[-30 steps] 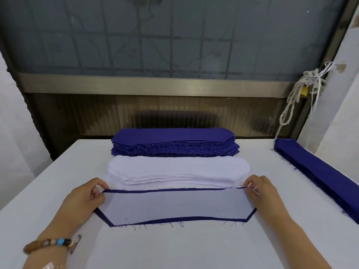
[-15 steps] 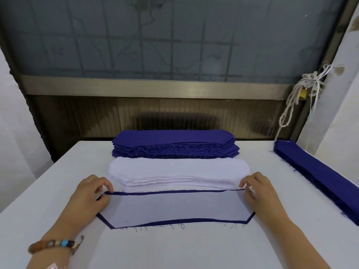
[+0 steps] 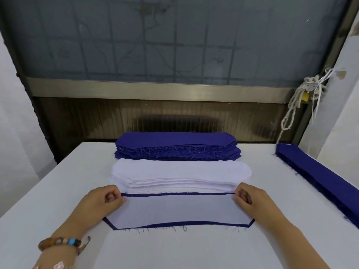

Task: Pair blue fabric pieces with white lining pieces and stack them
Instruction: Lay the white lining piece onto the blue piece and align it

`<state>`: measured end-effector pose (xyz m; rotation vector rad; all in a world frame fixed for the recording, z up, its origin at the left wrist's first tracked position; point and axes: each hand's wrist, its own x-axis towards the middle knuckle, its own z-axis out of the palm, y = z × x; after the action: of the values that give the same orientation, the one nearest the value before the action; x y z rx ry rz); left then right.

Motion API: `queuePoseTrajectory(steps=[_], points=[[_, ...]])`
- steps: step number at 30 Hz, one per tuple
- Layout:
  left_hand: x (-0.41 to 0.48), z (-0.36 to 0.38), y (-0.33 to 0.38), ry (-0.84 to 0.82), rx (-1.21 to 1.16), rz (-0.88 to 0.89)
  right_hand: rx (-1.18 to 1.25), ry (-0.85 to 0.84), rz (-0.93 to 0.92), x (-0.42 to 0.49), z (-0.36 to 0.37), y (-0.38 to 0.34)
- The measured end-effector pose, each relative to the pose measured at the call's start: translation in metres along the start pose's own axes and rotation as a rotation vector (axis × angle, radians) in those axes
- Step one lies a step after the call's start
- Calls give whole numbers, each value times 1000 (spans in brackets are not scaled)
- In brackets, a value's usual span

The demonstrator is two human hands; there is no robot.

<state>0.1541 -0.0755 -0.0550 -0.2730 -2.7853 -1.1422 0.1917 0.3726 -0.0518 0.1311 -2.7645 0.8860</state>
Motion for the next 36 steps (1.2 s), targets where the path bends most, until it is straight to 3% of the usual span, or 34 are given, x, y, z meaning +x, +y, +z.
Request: queuePoseTrajectory(steps=[3, 7, 11, 14, 24, 28, 36], points=[[11, 1, 8, 80, -54, -14, 22, 70, 2, 5, -2, -9], [35, 2, 25, 200, 49, -7, 36, 141, -72, 26, -4, -28], [60, 14, 43, 264, 38, 56, 2, 117, -131, 58, 10, -51], [75, 28, 53, 259, -48, 9, 17, 87, -144, 80, 29, -67], [79, 50, 42, 375, 41, 29, -22, 61, -14, 106, 69, -70], [79, 49, 40, 453, 212, 20, -31, 107, -17, 105, 75, -66], [82, 49, 37, 342, 323, -165, -66, 156, -72, 105, 80, -62]])
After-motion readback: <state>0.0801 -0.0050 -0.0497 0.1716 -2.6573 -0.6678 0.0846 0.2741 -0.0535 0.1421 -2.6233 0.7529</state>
